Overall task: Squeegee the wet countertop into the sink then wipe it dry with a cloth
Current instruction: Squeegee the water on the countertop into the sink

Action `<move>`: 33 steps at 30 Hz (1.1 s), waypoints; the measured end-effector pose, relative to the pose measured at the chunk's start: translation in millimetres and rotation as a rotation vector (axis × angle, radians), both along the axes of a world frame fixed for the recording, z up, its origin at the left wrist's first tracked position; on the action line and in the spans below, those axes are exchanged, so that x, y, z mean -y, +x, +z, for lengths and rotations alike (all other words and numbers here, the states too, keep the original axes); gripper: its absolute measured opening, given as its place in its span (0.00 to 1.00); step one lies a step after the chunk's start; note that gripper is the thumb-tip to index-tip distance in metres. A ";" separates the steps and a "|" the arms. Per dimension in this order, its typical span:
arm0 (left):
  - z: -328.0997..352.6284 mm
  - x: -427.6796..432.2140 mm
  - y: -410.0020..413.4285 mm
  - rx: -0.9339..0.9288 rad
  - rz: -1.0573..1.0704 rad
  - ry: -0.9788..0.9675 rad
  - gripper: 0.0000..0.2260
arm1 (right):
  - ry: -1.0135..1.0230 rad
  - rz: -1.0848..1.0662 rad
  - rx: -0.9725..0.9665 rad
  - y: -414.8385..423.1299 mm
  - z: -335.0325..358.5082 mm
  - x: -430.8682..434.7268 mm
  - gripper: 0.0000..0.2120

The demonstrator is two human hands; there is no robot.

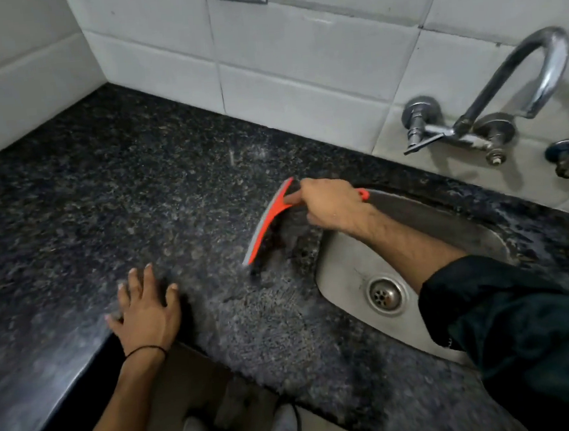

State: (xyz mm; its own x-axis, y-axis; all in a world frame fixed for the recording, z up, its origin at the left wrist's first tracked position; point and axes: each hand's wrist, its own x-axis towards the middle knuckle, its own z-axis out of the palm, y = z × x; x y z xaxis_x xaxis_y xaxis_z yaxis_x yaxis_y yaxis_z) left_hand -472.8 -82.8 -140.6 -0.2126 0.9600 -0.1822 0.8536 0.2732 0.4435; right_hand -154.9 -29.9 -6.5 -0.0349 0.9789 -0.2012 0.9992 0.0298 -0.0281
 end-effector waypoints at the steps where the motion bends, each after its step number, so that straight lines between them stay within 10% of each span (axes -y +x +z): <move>1: -4.0 12.4 -9.7 0.007 0.033 0.003 0.27 | -0.020 0.086 -0.037 -19.1 -3.6 -1.4 0.20; 8: -24.4 54.6 -67.4 -0.078 0.168 -0.027 0.24 | 0.018 0.703 0.032 -128.8 -33.1 -9.3 0.28; 17: -25.8 57.0 -69.0 -0.160 0.159 -0.028 0.24 | 0.027 0.784 0.042 -184.4 -40.8 -17.4 0.20; 33: -1.7 26.5 48.5 -0.025 -0.161 0.040 0.25 | -0.127 0.592 0.457 88.8 -7.4 53.0 0.35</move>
State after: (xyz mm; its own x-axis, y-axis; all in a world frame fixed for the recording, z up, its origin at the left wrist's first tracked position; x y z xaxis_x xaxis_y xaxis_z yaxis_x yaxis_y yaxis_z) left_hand -424.3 -109.3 -142.4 -0.0595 0.9884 -0.1397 0.8956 0.1147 0.4298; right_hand -66.0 -82.8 -13.9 -0.4332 0.7913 -0.4315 0.7307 0.5886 0.3459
